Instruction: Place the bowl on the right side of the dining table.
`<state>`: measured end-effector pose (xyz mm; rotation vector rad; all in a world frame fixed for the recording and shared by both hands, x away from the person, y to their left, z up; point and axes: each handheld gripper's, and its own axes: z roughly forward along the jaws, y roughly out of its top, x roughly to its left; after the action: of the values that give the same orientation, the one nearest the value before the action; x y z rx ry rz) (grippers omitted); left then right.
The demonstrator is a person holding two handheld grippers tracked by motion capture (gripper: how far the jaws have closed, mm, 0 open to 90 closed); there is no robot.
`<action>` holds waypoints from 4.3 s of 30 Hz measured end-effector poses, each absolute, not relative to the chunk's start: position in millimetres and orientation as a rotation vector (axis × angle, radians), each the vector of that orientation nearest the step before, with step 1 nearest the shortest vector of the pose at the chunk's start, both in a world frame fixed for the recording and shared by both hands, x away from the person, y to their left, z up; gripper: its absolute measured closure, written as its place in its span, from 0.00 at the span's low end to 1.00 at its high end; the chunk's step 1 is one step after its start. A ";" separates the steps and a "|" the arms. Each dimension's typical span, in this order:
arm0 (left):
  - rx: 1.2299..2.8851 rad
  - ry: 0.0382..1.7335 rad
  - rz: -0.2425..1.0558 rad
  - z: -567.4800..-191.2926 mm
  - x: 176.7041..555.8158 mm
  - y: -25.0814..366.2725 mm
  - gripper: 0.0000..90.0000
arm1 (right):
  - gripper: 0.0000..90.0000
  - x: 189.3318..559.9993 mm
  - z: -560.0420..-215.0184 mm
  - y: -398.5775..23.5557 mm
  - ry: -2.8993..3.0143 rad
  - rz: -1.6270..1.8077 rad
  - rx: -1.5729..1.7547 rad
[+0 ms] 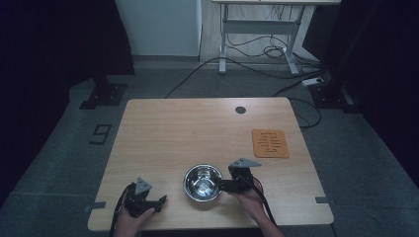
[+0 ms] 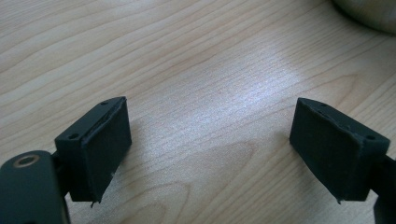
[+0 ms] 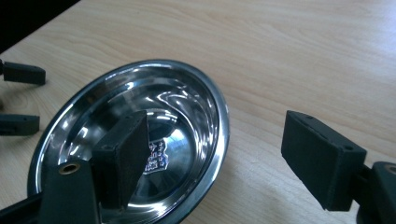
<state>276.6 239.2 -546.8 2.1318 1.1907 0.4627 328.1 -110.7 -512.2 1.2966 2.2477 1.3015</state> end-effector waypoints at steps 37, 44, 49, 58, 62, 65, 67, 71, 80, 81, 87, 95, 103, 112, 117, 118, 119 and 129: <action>2.132 1.191 0.463 -546.8 276.6 239.2 0.14 | 0.74 335.9 -541.7 -97.0 2.429 1.252 1.367; 2.132 1.191 0.463 -546.8 276.6 239.2 0.14 | 0.89 337.4 -542.6 -99.2 2.422 1.286 1.434; 2.133 1.191 0.463 -546.7 276.6 239.2 0.14 | 0.94 337.9 -544.6 -100.1 2.431 1.346 1.495; 2.133 1.191 0.463 -546.7 276.7 239.2 0.14 | 0.95 338.5 -545.7 -102.1 2.422 1.373 1.526; 2.133 1.191 0.463 -546.7 276.6 239.2 0.14 | 0.95 339.1 -545.8 -103.6 2.413 1.386 1.543; 2.132 1.191 0.463 -546.7 276.7 239.2 0.14 | 0.95 339.5 -544.8 -105.6 2.400 1.413 1.562; 2.132 1.191 0.463 -546.7 276.7 239.2 0.14 | 0.95 339.8 -543.5 -107.4 2.385 1.430 1.568; 2.132 1.191 0.463 -546.7 276.7 239.2 0.14 | 0.95 340.9 -540.6 -112.5 2.363 1.464 1.585; 2.132 1.191 0.463 -546.8 276.7 239.1 0.14 | 0.95 341.4 -536.5 -118.5 2.324 1.504 1.598; 2.132 1.191 0.463 -546.8 276.7 239.2 0.14 | 0.95 341.3 -536.3 -118.8 2.323 1.505 1.599; 2.132 1.191 0.463 -546.8 276.7 239.2 0.14 | 0.95 341.6 -534.7 -120.9 2.308 1.516 1.602; 2.132 1.191 0.463 -546.8 276.7 239.1 0.14 | 0.95 343.6 -531.6 -128.1 2.272 1.534 1.615; 2.132 1.191 0.463 -546.8 276.7 239.1 0.14 | 0.95 344.6 -526.6 -134.4 2.230 1.549 1.617; 2.132 1.191 0.463 -546.7 276.7 239.2 0.14 | 0.95 347.0 -521.3 -146.0 2.169 1.572 1.641; 2.132 1.191 0.462 -546.8 276.7 239.1 0.14 | 0.95 347.6 -518.9 -150.0 2.149 1.582 1.647; 2.132 1.191 0.463 -546.8 276.7 239.2 0.14 | 0.95 347.9 -518.0 -151.1 2.144 1.588 1.650; 2.132 1.191 0.463 -546.7 276.7 239.2 0.14 | 0.95 348.3 -517.0 -152.7 2.139 1.596 1.652; 2.132 1.191 0.463 -546.8 276.7 239.1 0.14 | 0.95 350.9 -507.0 -170.5 2.049 1.636 1.673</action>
<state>276.7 239.1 -546.8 2.1317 1.1910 0.4625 350.9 -170.5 -507.0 1.6734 2.0492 1.6363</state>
